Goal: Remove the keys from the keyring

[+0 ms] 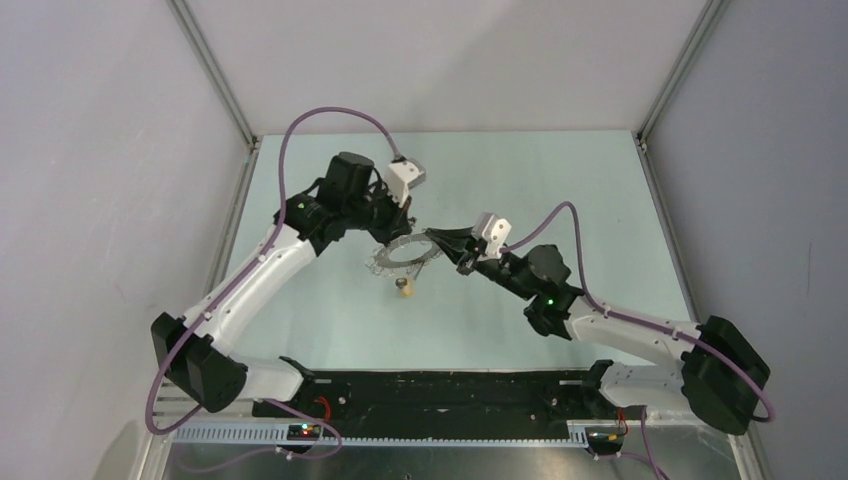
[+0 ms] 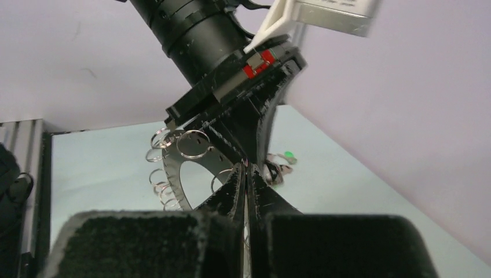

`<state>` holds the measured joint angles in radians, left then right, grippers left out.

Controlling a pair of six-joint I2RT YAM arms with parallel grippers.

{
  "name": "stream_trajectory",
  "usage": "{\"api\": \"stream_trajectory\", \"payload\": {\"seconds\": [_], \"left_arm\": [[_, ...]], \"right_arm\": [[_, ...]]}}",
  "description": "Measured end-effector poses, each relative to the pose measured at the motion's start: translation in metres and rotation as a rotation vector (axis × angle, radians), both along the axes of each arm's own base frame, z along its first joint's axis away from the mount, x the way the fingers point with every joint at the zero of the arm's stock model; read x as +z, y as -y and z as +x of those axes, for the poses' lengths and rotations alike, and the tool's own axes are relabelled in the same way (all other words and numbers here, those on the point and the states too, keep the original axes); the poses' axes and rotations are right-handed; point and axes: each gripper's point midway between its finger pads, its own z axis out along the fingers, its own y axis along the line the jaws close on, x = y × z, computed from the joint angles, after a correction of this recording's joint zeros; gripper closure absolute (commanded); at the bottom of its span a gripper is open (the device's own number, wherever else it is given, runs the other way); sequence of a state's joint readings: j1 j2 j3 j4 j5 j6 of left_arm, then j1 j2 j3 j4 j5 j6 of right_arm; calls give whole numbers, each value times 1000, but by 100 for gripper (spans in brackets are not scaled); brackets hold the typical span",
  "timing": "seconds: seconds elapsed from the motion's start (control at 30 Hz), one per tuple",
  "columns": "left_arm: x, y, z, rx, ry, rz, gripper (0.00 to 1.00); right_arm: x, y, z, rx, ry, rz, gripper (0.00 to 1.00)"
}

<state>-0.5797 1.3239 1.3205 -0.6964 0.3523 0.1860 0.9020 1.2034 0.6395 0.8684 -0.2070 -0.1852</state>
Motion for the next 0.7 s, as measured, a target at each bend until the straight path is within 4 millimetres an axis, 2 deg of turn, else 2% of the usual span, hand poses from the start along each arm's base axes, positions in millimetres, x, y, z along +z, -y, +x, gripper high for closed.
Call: {"api": "stream_trajectory", "payload": {"seconds": [0.1,0.23,0.3,0.4,0.5,0.7], "left_arm": [[-3,-21,23,118,-24,-10,100],[-7,-59,58,291,-35,-21,100],[-14,-71,69,347,-48,-15,100],[-32,-87,87,411,-84,7,100],[-59,-106,110,487,-136,52,100],[-106,-142,175,638,-210,111,100]], "right_arm": [[3,18,4,-71,-12,10,100],[12,55,13,-194,-20,56,100],[11,72,18,-253,-30,71,100],[3,91,25,-324,-55,66,100],[-3,110,33,-394,-83,56,100],[6,151,39,-507,-116,100,100]]}}
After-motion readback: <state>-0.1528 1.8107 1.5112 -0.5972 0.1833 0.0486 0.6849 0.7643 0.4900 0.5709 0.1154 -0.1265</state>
